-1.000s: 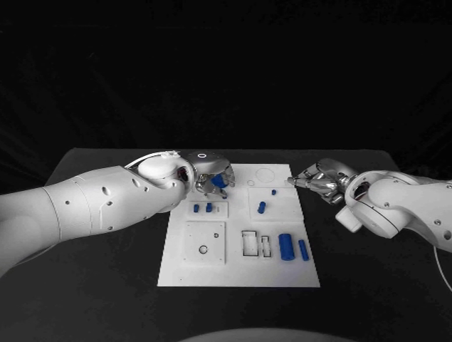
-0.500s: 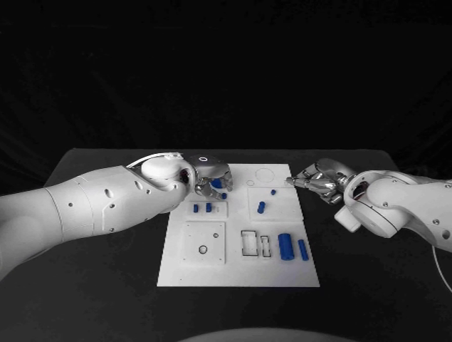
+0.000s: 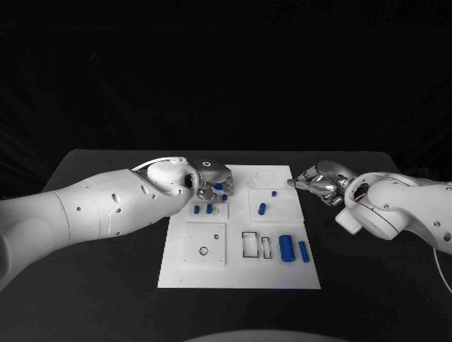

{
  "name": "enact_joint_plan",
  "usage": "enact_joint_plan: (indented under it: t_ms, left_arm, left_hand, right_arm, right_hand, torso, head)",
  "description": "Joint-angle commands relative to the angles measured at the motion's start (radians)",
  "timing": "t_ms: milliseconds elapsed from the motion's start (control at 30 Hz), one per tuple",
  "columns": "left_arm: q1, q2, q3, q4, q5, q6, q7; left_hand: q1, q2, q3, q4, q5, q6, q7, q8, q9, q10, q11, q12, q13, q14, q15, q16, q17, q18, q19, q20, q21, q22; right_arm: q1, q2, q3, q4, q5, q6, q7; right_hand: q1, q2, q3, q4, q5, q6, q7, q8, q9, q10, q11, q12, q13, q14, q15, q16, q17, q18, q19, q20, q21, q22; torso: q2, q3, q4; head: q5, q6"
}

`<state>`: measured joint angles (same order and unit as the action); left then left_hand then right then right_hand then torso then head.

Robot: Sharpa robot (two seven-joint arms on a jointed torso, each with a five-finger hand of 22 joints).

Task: Assemble the parts on the task board

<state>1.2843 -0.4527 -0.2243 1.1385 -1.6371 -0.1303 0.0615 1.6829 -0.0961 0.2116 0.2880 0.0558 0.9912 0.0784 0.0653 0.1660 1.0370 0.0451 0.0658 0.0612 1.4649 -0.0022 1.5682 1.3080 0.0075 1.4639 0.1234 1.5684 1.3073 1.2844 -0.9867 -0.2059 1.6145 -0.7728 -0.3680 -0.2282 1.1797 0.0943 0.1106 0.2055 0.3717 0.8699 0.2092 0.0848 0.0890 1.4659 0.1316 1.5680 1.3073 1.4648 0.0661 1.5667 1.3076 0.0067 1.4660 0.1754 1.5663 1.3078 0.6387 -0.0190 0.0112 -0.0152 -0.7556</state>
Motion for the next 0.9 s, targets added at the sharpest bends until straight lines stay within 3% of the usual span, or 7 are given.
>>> enact_joint_plan:
  t_ms: [33, 900]
  left_arm:
    - [-0.002, 0.008, 0.001, -0.006, -0.021, 0.024, -0.017]
    - [-0.011, 0.030, 0.001, -0.037, -0.039, 0.012, -0.035]
  left_hand:
    - [0.008, -0.001, 0.007, 0.000, -0.006, -0.003, 0.001, 0.000, -0.002, -0.010, -0.002, -0.005, -0.001, 0.106, -0.010, 0.003, 0.263, -0.008, 0.107, -0.008, 0.002, 0.263]
    - [0.014, -0.003, 0.031, -0.001, -0.006, -0.005, -0.008, 0.000, -0.015, -0.037, -0.015, -0.004, 0.000, 0.106, -0.028, 0.003, 0.263, -0.008, 0.107, -0.013, 0.002, 0.263]
  right_arm:
    - [-0.001, 0.001, 0.000, 0.001, -0.003, 0.016, -0.003]
    - [-0.001, 0.001, 0.000, 0.000, -0.003, 0.029, -0.010]
  right_hand:
    - [0.006, 0.001, -0.002, -0.001, 0.006, -0.002, -0.002, 0.005, 0.002, 0.105, 0.004, 0.003, 0.264, 0.106, 0.006, 0.004, 0.263, -0.007, 0.105, 0.005, 0.004, 0.263]
    - [0.006, 0.001, -0.002, -0.001, 0.006, -0.002, -0.002, 0.005, 0.002, 0.105, 0.004, 0.003, 0.264, 0.106, 0.006, 0.004, 0.263, -0.007, 0.105, 0.005, 0.004, 0.263]
  torso:
    - [0.000, 0.0001, 0.0010]
    - [0.000, 0.0000, 0.0009]
  head:
    - [-0.001, -0.001]
    - [-0.002, -0.009]
